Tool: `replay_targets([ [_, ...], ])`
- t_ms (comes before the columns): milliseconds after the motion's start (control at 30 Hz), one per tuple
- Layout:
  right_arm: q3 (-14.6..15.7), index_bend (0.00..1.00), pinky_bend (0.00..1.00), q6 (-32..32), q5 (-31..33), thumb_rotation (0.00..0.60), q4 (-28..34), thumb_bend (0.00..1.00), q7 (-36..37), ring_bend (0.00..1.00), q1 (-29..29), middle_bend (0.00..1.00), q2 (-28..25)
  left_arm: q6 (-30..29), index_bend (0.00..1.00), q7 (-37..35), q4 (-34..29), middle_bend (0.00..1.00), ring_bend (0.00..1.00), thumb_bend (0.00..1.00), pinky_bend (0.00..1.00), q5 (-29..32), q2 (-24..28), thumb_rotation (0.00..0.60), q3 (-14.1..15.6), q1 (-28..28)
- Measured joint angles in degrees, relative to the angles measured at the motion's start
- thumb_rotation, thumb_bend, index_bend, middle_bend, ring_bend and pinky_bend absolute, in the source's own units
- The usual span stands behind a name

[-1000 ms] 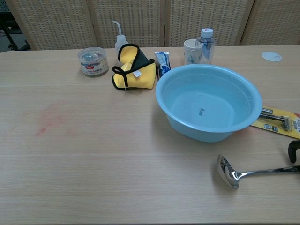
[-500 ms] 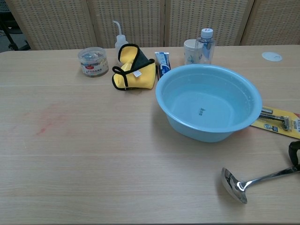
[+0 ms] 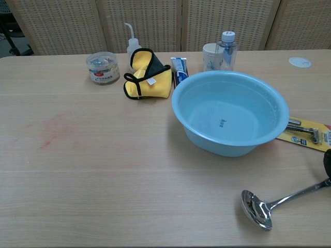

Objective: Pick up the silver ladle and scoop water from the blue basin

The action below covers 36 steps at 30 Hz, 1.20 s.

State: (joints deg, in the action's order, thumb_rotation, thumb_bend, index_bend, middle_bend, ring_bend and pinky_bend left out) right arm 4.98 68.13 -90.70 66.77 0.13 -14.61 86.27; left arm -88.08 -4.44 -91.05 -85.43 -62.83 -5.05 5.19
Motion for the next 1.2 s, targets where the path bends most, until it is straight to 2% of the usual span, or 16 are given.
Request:
replay_targets([
  [100, -0.06, 0.79, 1.00, 0.09, 0.30, 0.600, 2.25, 0.93, 0.28, 0.92, 0.08, 1.00, -1.74, -0.03, 0.00, -0.04, -0.01, 0.00, 0.00, 0.00, 0.06, -0.01, 0.03, 0.600, 0.01, -0.02],
  [367, -0.35, 0.79, 1.00, 0.68, 1.11, 0.600, 8.30, 0.93, 1.98, 0.92, 0.32, 1.00, -7.37, 0.18, 0.00, 0.00, -0.02, 0.00, 0.00, 0.00, 0.06, 0.08, 0.02, 0.600, 0.03, 0.07],
  [867, 0.08, 0.79, 1.00, 5.71, -1.40, 0.600, 17.84, 0.95, 6.11, 0.92, 1.33, 1.00, -17.61, -0.05, 0.00, 0.13, -0.17, 0.00, 0.00, 0.00, 0.06, -0.26, 0.00, 0.600, 0.18, 0.01],
  [1067, -1.11, 0.80, 1.00, 7.87, -1.60, 0.600, 23.04, 0.97, 4.46, 0.92, 1.54, 1.00, -21.90, -0.13, 0.00, 0.18, -0.35, 0.00, 0.00, 0.00, 0.06, -0.22, 0.02, 0.600, 0.16, -0.02],
  [1200, -3.43, 0.80, 1.00, 8.24, -0.17, 0.600, 27.31, 0.98, 2.60, 0.92, 0.81, 1.00, -24.39, -0.08, 0.00, 0.14, -0.42, 0.00, 0.00, 0.00, 0.06, -0.24, 0.08, 0.600, 0.17, 0.00],
])
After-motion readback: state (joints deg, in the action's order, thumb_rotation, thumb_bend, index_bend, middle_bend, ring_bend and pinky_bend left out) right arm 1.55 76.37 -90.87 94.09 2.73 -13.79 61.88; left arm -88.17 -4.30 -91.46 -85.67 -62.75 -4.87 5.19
